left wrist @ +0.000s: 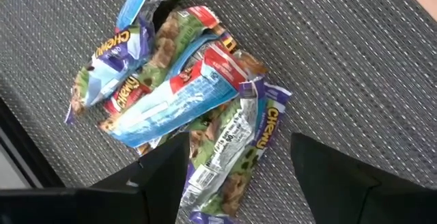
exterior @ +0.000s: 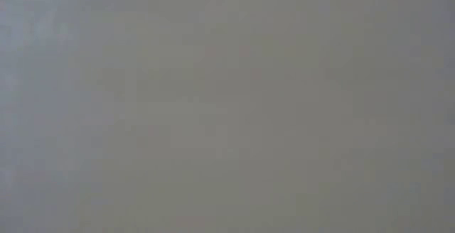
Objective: Pick and place Granola Bars by type
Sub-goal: Put the middle blue granola bar into the white bin
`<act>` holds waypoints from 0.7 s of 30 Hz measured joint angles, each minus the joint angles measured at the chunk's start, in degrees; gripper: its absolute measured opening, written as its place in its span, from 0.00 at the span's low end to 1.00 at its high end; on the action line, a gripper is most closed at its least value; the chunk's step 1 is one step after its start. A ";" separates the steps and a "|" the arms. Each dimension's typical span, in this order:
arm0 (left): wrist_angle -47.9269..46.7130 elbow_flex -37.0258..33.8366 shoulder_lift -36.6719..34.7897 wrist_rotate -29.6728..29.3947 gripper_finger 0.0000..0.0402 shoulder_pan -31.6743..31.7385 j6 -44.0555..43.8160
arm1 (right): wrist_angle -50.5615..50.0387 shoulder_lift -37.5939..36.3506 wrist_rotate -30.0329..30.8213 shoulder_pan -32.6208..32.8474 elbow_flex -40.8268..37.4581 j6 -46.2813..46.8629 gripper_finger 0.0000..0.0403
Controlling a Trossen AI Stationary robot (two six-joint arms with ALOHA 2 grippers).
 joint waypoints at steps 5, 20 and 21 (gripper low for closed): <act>0.00 0.00 0.00 0.23 0.59 -0.14 0.73 | -0.01 0.00 -0.01 0.00 0.00 0.30 0.02; 0.37 -0.05 1.97 -0.19 0.59 -1.07 1.26 | -0.01 0.00 0.03 0.00 0.00 0.48 0.02; 0.41 -0.05 2.24 -0.18 0.59 -1.09 1.26 | -0.01 0.00 0.03 0.00 0.00 0.48 0.02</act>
